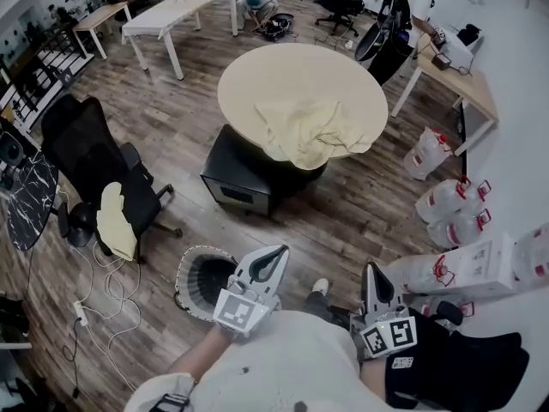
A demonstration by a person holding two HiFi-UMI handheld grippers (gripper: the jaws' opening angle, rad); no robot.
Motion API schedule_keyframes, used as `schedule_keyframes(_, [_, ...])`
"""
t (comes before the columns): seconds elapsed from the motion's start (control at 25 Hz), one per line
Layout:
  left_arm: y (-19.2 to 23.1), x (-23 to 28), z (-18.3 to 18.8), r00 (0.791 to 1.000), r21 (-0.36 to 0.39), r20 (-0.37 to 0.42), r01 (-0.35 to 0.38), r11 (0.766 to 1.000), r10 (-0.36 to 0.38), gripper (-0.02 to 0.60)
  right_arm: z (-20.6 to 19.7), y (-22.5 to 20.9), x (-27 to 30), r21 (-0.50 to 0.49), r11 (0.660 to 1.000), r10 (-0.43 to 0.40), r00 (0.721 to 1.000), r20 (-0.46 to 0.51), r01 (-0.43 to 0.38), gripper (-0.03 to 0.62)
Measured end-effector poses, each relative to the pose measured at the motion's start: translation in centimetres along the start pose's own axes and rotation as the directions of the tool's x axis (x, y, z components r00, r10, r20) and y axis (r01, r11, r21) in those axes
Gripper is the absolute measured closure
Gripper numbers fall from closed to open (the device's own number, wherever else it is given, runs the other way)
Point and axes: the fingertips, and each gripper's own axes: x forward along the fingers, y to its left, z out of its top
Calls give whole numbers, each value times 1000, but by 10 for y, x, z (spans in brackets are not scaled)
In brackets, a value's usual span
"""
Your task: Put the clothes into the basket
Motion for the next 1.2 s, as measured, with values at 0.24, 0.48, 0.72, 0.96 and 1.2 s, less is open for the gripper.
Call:
schedule_keyframes(0.24, [29, 7, -15, 997, -19, -23, -73, 997, 72, 561, -5, -8, 41, -4, 998, 56, 998, -15, -56, 585])
schedule_keyframes(0.48, [58, 24, -16, 993, 38, -36, -115, 993, 116, 561, -9, -20, 96, 14, 993, 117, 992, -45, -116, 585])
schedule_keyframes(0.72, [103, 61, -25, 977, -2, -41, -209, 978, 209, 561, -6, -34, 172, -13, 975, 219, 974, -62, -220, 585])
schedule_keyframes(0.96, [136, 128, -20, 969, 4, -16, -246, 969, 246, 561, -1, -74, 244, 1, 959, 283, 954, -98, -284, 585])
schedule_keyframes(1.2, [156, 187, -11, 969, -28, 15, -247, 969, 247, 561, 12, -112, 308, -21, 938, 342, 933, -114, -346, 585])
